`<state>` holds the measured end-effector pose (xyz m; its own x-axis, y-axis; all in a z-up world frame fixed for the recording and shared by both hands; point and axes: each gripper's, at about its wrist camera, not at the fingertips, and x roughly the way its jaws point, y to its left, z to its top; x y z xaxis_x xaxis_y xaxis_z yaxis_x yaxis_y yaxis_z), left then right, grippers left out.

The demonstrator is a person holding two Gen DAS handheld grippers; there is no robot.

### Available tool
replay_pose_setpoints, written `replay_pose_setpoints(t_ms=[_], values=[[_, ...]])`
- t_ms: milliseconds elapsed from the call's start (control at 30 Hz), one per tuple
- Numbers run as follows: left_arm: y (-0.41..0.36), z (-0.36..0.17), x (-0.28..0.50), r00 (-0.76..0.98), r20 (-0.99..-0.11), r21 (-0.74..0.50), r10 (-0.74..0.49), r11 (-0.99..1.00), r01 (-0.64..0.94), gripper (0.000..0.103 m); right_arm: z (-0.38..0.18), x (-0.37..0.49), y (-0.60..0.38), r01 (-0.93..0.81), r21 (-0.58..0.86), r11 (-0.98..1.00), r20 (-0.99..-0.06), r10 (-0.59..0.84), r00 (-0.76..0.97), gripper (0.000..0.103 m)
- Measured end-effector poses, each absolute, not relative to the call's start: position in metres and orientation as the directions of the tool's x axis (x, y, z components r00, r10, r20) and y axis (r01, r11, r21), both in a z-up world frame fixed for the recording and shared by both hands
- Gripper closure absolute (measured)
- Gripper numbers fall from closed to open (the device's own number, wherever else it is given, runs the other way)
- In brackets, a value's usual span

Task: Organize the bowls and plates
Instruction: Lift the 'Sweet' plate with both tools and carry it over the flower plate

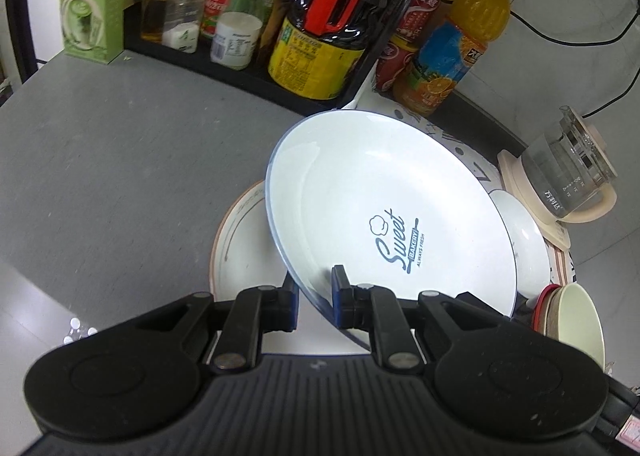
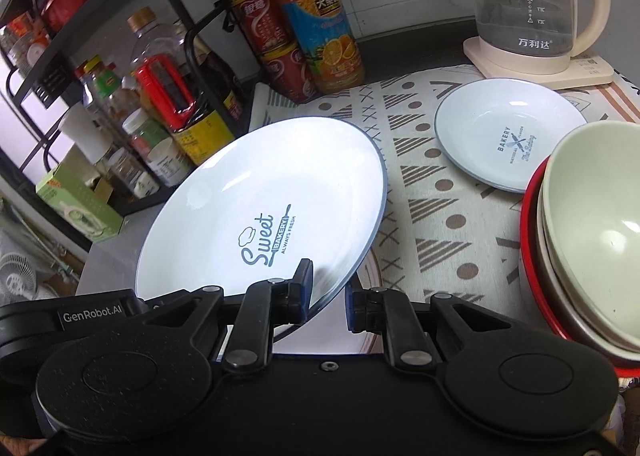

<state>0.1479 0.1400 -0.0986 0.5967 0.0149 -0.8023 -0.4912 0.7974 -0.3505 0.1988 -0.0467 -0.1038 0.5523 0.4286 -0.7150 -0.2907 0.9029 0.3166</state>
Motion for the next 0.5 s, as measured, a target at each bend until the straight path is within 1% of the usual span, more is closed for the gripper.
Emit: replay_pose_setpoints(t_ms=[500], values=[[0.135, -0.111, 0.121, 0.563, -0.826, -0.342, 0.016, 0.780, -0.524, 0.088, -0.115, 0.180, -0.052, -0.316, 0.301, 0.900, -0.734, 0.430, 0.525, 0.087]])
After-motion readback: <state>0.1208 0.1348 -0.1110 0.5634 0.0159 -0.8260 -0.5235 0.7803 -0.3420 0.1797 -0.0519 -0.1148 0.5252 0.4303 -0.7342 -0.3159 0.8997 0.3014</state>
